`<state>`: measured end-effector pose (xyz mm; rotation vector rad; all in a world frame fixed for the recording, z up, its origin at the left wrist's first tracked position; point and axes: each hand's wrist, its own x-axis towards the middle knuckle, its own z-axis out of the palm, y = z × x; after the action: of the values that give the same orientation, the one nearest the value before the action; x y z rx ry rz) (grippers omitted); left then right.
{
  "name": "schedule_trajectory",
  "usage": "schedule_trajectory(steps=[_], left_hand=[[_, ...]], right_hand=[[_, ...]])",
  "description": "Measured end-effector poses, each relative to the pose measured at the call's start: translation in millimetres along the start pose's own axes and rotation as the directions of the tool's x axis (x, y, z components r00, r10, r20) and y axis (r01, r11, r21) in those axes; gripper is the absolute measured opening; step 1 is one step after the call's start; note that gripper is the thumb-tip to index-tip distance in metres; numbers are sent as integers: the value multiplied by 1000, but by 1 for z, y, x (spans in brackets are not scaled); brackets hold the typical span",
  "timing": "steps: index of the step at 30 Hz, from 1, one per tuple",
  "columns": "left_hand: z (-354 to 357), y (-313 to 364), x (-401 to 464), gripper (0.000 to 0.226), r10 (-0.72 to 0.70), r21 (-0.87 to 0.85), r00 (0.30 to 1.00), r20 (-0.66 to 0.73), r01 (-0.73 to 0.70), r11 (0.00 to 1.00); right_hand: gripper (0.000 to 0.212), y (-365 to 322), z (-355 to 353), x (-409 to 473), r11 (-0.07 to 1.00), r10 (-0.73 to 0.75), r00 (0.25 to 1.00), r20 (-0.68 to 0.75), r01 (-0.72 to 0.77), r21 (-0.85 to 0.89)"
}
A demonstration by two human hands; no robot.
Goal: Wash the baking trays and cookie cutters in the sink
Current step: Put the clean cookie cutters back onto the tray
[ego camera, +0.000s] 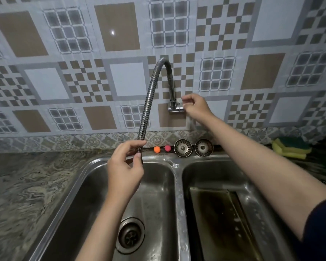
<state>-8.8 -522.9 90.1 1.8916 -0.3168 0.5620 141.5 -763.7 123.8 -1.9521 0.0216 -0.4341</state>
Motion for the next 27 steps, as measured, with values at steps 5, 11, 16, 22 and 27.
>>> schedule_trajectory(steps=[5, 11, 16, 22, 27], left_hand=[[0, 1, -1, 38, -7, -10, 1000, 5, 7, 1000], [-1, 4, -3, 41, 0, -3, 1000, -16, 0, 1000], [7, 11, -32, 33, -8, 28, 996, -87, 10, 1000], [36, 4, -82, 29, -86, -143, 976, 198, 115, 983], [77, -1, -131, 15, -382, -19, 708, 594, 487, 873]], right_hand=[[36, 0, -2, 22, 997, 71, 995, 72, -68, -40], [36, -10, -13, -1, 994, 96, 984, 147, -89, -57], [36, -3, -32, -81, 984, 92, 973, 211, -57, -167], [34, 29, -55, -189, 922, 254, 938, 238, -160, -353], [35, 77, -67, -274, 823, 500, 807, 315, -330, -462]])
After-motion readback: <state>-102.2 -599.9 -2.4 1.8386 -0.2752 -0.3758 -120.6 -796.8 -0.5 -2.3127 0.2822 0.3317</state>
